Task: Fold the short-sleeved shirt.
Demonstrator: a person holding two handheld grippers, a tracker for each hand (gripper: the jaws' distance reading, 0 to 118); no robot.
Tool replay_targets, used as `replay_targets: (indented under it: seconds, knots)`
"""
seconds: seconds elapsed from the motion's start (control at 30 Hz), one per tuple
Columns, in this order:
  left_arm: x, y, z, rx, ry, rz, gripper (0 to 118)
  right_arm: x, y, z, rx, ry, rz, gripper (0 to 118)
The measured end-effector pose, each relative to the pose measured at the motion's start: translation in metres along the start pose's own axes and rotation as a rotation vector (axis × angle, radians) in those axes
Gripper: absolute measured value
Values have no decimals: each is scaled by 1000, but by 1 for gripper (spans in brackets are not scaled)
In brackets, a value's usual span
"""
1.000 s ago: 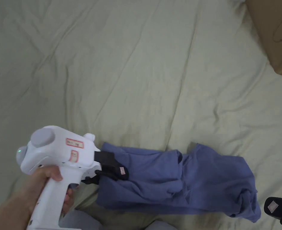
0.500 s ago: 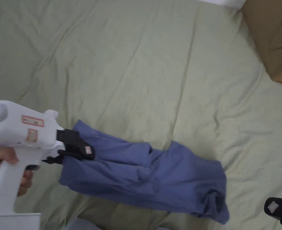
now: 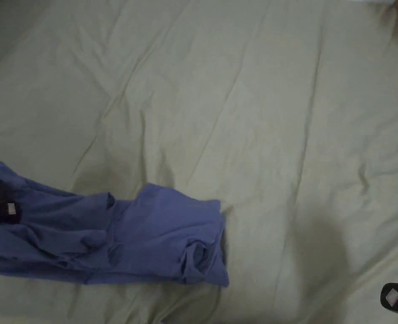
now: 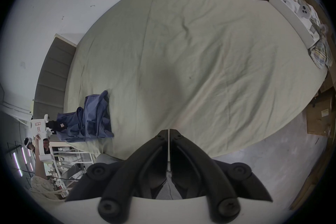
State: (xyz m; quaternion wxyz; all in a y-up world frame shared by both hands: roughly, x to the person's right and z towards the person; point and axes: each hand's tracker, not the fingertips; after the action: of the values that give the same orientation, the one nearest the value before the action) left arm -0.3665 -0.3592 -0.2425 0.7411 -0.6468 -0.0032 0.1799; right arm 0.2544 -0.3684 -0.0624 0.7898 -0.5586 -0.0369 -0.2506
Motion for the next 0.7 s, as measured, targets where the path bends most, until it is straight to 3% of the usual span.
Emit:
replay_targets:
  seconds: [0.2, 0.37, 0.5, 0.67, 0.7]
  knots:
    - [95, -19, 2, 4, -60, -215, 17, 8, 1, 10, 23, 17, 18, 2]
    - [198, -41, -43, -86, -42, -444, 17, 25, -3, 22, 52, 31, -14, 2]
    - [252, -51, -90, -158, -89, -476, 17, 41, -7, 32, 58, 29, -36, 2]
    - [277, -60, -142, -190, -2, -532, 18, 60, -7, 40, 74, 10, -71, 2]
    - [274, -60, -143, -189, 4, -521, 24, 62, -6, 41, 77, 8, -72, 2]
